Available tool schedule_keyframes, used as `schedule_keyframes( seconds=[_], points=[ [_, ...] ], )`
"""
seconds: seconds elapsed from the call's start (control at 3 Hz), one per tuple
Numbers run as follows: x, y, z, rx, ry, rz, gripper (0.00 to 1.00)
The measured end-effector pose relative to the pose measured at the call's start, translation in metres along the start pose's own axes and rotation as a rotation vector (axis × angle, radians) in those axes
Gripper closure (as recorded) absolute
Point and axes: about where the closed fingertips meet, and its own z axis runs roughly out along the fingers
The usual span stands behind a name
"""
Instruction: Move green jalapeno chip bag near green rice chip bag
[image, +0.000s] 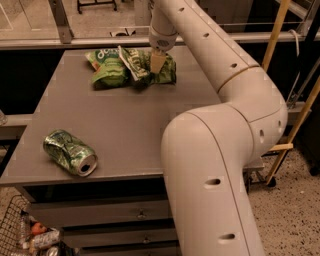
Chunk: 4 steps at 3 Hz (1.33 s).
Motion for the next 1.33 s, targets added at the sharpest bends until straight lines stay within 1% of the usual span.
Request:
schedule_keyframes(
  seconds=[0.33, 0.67, 1.0, 1.33],
  points=[
    [-0.002, 0.001, 0.004, -0.003, -0.007, -0.005, 0.27],
    [-0.004, 0.002, 0.002, -0.004, -0.021, -0.013, 0.05],
    [-0.01, 0.007, -0.026, -0.005, -0.123, -0.029, 0.0],
    [-0.014, 0.012, -0.064, 0.014, -0.223, -0.045, 0.0]
  ],
)
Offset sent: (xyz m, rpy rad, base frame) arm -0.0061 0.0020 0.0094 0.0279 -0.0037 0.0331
